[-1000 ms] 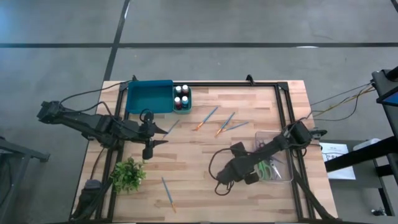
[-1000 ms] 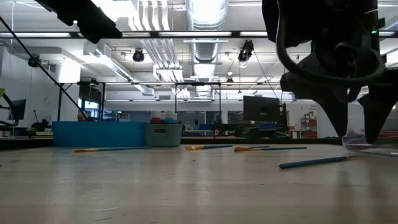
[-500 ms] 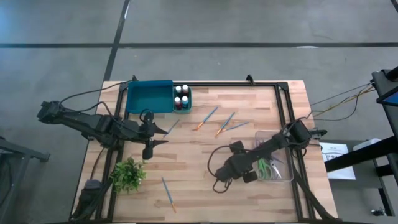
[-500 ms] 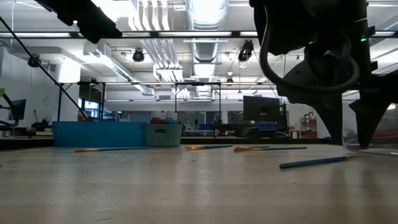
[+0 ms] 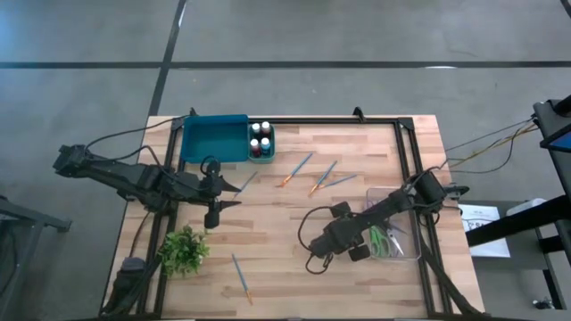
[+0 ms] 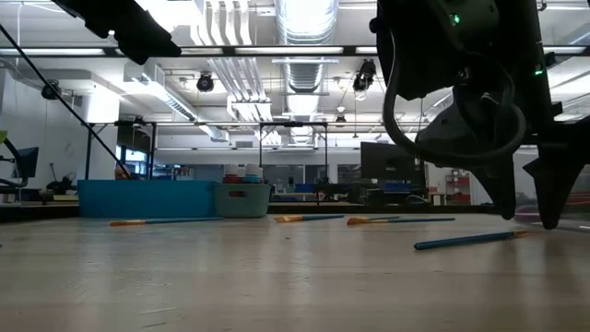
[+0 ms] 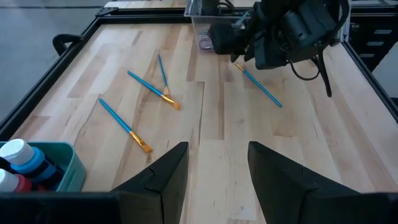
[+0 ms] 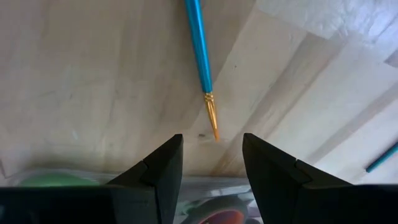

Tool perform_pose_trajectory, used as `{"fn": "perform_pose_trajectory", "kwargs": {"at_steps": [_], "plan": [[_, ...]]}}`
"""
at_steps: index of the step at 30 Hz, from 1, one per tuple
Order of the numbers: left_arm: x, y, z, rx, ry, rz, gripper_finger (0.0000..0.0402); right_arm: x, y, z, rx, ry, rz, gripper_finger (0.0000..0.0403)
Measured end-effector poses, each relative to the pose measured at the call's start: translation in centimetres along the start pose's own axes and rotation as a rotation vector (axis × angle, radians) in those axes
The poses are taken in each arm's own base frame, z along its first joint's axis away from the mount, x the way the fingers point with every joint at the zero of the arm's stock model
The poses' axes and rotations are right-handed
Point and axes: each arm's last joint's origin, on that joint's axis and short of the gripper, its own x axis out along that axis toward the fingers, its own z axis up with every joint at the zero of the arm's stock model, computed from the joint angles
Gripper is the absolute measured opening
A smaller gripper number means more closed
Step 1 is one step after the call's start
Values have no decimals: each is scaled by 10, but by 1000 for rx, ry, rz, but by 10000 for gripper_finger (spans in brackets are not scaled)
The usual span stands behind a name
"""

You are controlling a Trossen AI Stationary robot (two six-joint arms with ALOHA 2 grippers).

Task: Pick & Place Paint Supplies
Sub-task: Put the blue paint brush into the blue bin

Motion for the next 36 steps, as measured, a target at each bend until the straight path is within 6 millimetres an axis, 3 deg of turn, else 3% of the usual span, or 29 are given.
{"fn": "perform_pose_trajectory", "kwargs": {"at_steps": [28, 31, 36], "plan": [[0, 0, 0, 0, 0, 0, 173, 10, -18, 3, -50, -10, 122, 163], [0, 0, 0, 0, -1, 0, 173, 10, -18, 3, -56, -11, 137, 146], [0, 0, 0, 0, -1, 0, 173, 10, -18, 3, -60, -11, 171, 76]]}}
